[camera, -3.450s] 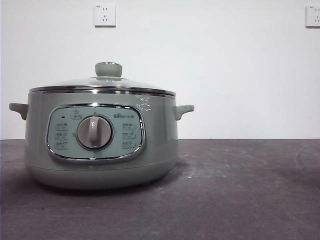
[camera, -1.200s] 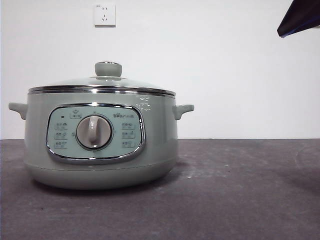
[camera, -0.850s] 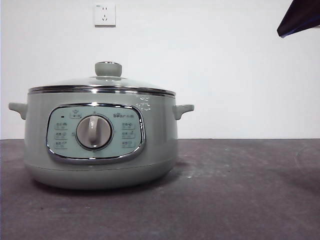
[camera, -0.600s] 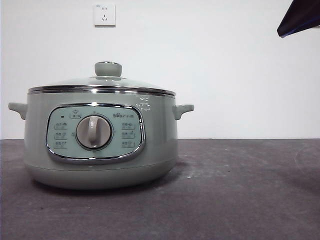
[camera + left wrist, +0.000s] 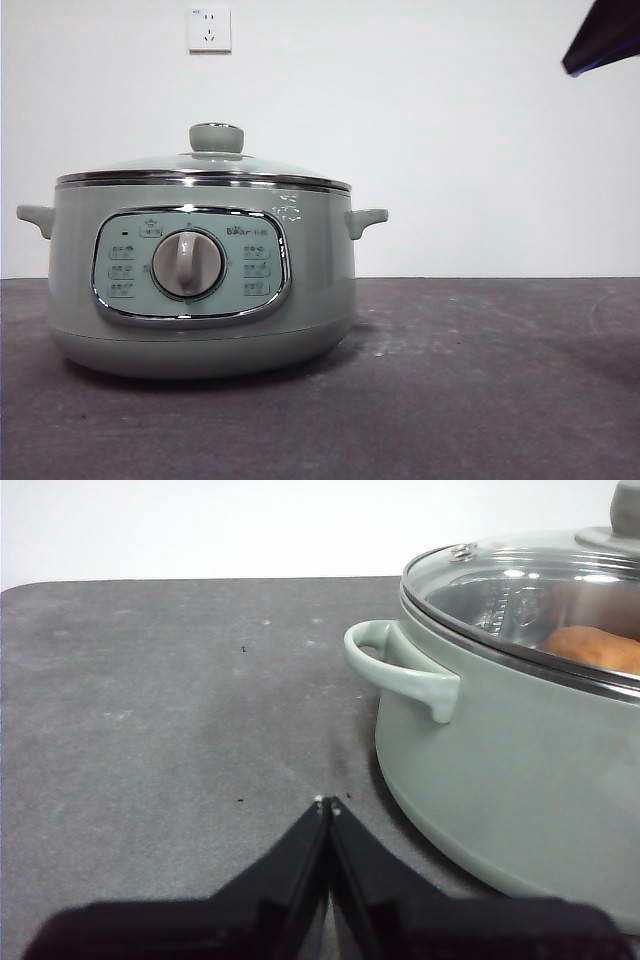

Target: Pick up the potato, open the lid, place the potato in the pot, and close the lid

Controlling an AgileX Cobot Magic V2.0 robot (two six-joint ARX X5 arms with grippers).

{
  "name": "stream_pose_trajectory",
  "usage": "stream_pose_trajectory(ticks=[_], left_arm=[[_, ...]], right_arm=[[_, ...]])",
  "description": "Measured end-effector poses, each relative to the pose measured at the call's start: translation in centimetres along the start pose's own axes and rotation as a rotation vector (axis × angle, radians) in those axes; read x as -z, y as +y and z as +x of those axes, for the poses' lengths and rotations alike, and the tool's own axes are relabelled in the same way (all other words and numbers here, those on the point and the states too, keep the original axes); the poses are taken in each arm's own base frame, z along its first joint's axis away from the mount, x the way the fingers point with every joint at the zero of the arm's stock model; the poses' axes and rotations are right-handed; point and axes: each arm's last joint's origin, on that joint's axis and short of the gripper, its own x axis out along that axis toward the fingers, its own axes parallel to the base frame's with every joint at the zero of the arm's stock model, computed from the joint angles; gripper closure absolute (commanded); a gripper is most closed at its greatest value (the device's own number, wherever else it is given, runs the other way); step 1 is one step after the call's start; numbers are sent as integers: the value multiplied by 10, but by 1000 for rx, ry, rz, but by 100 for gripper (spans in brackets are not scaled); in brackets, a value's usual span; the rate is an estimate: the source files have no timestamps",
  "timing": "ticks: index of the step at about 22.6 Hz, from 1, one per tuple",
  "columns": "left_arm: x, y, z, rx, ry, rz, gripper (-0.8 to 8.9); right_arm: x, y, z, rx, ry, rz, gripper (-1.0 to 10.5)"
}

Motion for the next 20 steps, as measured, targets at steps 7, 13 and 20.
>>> stream_pose_trajectory(ticks=[7, 13, 20], left_arm=[[0, 0, 0, 0, 0, 0, 817], [0, 0, 0, 0, 0, 0, 817], [0, 0, 0, 0, 0, 0, 817]], right_arm=[[16, -38, -20, 72, -119, -38, 946], [54, -53, -17, 96, -301, -49, 946], [102, -58, 5, 106, -327, -26, 946]])
